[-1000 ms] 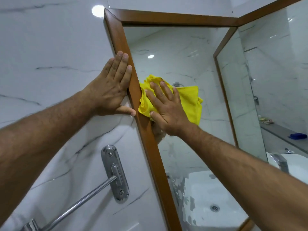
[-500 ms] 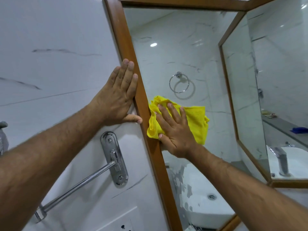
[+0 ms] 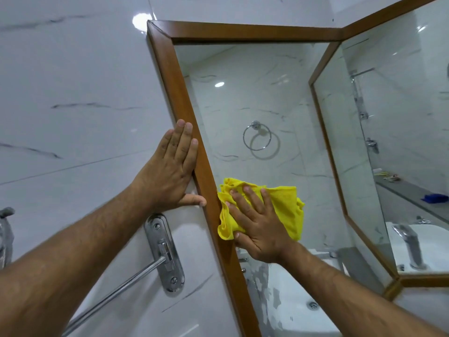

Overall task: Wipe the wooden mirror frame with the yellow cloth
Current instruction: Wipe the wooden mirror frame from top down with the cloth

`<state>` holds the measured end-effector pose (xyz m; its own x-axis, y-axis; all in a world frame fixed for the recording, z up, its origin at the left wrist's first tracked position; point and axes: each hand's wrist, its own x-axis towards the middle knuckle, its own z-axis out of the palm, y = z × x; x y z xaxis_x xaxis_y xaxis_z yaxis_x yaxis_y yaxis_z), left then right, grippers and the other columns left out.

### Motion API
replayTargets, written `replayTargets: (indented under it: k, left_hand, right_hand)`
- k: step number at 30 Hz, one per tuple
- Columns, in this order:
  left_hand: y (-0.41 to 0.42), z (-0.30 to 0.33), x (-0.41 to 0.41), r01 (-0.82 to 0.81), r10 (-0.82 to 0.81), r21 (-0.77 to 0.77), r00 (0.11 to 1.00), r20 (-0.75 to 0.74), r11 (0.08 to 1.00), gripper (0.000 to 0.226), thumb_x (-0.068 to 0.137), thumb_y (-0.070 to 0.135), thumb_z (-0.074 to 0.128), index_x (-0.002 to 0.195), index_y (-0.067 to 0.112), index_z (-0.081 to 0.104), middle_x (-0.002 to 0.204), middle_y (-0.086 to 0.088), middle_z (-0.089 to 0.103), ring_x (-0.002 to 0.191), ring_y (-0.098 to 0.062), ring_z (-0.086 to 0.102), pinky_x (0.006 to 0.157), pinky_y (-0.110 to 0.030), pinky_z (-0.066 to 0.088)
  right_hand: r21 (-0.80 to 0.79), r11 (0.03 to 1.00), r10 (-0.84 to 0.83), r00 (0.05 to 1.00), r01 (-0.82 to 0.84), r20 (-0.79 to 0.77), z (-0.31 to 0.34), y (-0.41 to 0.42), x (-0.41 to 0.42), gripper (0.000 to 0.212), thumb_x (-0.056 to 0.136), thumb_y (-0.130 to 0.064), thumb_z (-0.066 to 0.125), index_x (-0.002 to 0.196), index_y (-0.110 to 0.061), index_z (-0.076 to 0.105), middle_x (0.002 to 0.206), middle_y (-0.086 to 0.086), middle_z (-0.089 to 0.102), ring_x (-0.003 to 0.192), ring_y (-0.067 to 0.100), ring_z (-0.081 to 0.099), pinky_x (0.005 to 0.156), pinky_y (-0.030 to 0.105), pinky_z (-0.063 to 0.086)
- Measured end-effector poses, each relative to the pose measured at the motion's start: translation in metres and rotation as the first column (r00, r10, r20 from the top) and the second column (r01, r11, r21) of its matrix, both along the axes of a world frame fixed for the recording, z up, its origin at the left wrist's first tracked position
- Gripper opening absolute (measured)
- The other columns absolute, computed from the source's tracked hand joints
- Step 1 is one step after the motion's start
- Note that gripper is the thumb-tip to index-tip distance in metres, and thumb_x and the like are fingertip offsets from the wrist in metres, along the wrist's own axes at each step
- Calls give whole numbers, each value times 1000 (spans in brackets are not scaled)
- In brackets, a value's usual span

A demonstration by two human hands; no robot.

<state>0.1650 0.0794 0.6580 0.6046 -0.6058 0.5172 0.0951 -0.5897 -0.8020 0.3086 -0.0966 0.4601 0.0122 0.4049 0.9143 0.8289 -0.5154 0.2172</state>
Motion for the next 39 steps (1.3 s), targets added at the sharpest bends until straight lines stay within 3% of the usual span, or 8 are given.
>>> replayTargets:
  k: [5,10,14,22,27,33,39]
  left_hand:
    - [1,2,0,-27,27,9,999,-19,1000,134,72,94,21,149,-15,14,156,-41,3,147,-54,1,120,-64,17]
    - [0,-3,-2,-55,55,-1,998,-19,998,141,67,99,22,149,-14,9,157,-41,-1,148,-53,-3,121,-63,13]
    - [-6,-9,-6,-81,79,-43,995,-55,996,144,64,100,25,150,-14,5,157,-41,-2,148,-54,-3,121,-63,11]
    - [-7,-22,-9,-132,128,-53,990,-67,990,139,69,99,17,150,-12,-3,157,-41,-5,148,-53,-6,121,-62,8]
    - [-22,-56,-11,-157,142,-158,985,-102,975,149,60,103,21,150,-13,-1,156,-42,-4,147,-55,-5,122,-62,4]
    - [-32,-86,-16,-285,263,-151,953,-149,947,169,39,109,31,148,-13,-12,155,-40,-18,145,-53,-19,122,-61,-2]
    - [-35,-89,-15,-321,297,-157,942,-158,934,162,48,106,32,147,-11,-20,154,-37,-26,145,-50,-25,122,-59,-3]
  right_hand:
    - [-137,985,-84,982,108,168,42,-18,21,70,96,-56,34,158,-27,18,168,5,15,156,36,7,121,66,11]
    - [-37,998,-55,994,58,98,24,1,13,70,98,-53,31,159,-23,14,169,7,11,156,37,5,119,69,11]
    - [-55,996,-64,990,71,124,28,-7,15,71,97,-54,33,159,-26,12,167,4,13,156,35,8,120,67,12]
    - [67,997,-40,999,39,15,1,12,6,67,97,-49,29,158,-23,17,166,7,18,155,36,10,120,66,12]
    - [88,996,-33,999,34,-16,-32,12,3,67,97,-49,30,158,-23,19,166,7,16,155,37,11,119,69,13]
    - [-31,999,-24,998,23,-55,-102,-2,-2,65,98,-48,34,157,-22,23,164,8,20,153,41,14,115,73,19]
    - [26,998,-48,996,50,-72,-54,3,2,68,99,-50,33,159,-25,15,167,8,14,155,38,7,119,69,11]
